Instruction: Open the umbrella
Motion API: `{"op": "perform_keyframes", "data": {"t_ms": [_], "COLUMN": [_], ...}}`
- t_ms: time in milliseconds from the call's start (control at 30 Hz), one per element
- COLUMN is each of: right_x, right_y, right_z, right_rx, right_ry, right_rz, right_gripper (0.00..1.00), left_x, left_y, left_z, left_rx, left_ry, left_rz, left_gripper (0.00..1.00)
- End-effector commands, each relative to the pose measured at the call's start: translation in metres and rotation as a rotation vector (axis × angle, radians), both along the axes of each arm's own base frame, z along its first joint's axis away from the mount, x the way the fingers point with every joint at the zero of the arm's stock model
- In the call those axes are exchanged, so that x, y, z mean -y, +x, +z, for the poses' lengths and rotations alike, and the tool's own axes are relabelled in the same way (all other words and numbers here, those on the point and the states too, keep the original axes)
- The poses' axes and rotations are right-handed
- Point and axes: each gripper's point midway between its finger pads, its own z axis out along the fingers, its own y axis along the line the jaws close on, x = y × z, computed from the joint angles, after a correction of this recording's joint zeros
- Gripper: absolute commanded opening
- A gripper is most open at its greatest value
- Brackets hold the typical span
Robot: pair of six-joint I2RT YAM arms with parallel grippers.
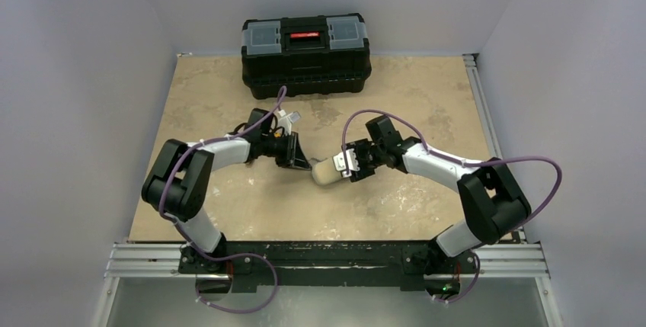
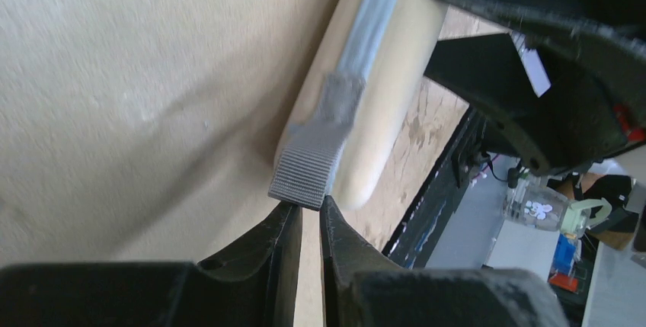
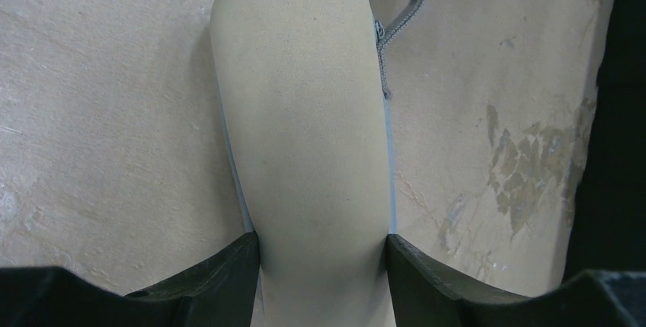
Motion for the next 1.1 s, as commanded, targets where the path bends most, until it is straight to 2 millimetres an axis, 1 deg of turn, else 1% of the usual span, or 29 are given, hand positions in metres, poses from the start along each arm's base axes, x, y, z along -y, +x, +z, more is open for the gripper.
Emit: {"op": "perform_keyframes", "data": {"t_ms": [0, 67, 167, 367, 500, 567, 700, 800, 933, 1067], "right_x": [0.008, 0.007, 0.009, 0.006, 0.005, 0.003, 0.003, 0.005, 0.005, 0.004], "right_y": [-0.007, -0.011, -0.014, -0.009, -0.010, -0.013, -0.016, -0.021, -0.022, -0.020], "right_z": [-0.007, -0.006, -0.009, -0.008, -0.007, -0.006, -0.004, -0.008, -0.009, -0.010], "right_rx": [0.081, 0.114, 0.143, 0.133, 0.133, 0.139, 0.231, 0.265, 0.262, 0.251], "right_ry": [-0.029, -0.026, -0.039, -0.034, -0.023, -0.006, 0.024, 0.027, 0.026, 0.024], "right_rz": [0.064, 0.107, 0.144, 0.128, 0.129, 0.143, 0.178, 0.213, 0.214, 0.204], "right_gripper": [0.40, 0.39, 0.38, 0.37, 0.37, 0.37, 0.29, 0.27, 0.27, 0.27], "left_x": [0.016, 0.018, 0.022, 0.032, 0.032, 0.033, 0.034, 0.035, 0.036, 0.038], "left_y": [0.037, 0.041, 0.042, 0.024, 0.018, 0.016, 0.015, 0.017, 0.018, 0.009], "left_z": [0.024, 0.027, 0.030, 0.031, 0.027, 0.024, 0.020, 0.017, 0.015, 0.017], "left_rx": [0.161, 0.194, 0.241, 0.261, 0.245, 0.242, 0.241, 0.241, 0.244, 0.229], "left_ry": [-0.042, -0.043, -0.059, -0.103, -0.116, -0.120, -0.136, -0.141, -0.142, -0.172], "left_rz": [-0.015, -0.033, -0.087, -0.203, -0.216, -0.221, -0.237, -0.233, -0.241, -0.274], "left_gripper": [0.13, 0.14, 0.14, 0.14, 0.14, 0.17, 0.24, 0.28, 0.30, 0.29]}}
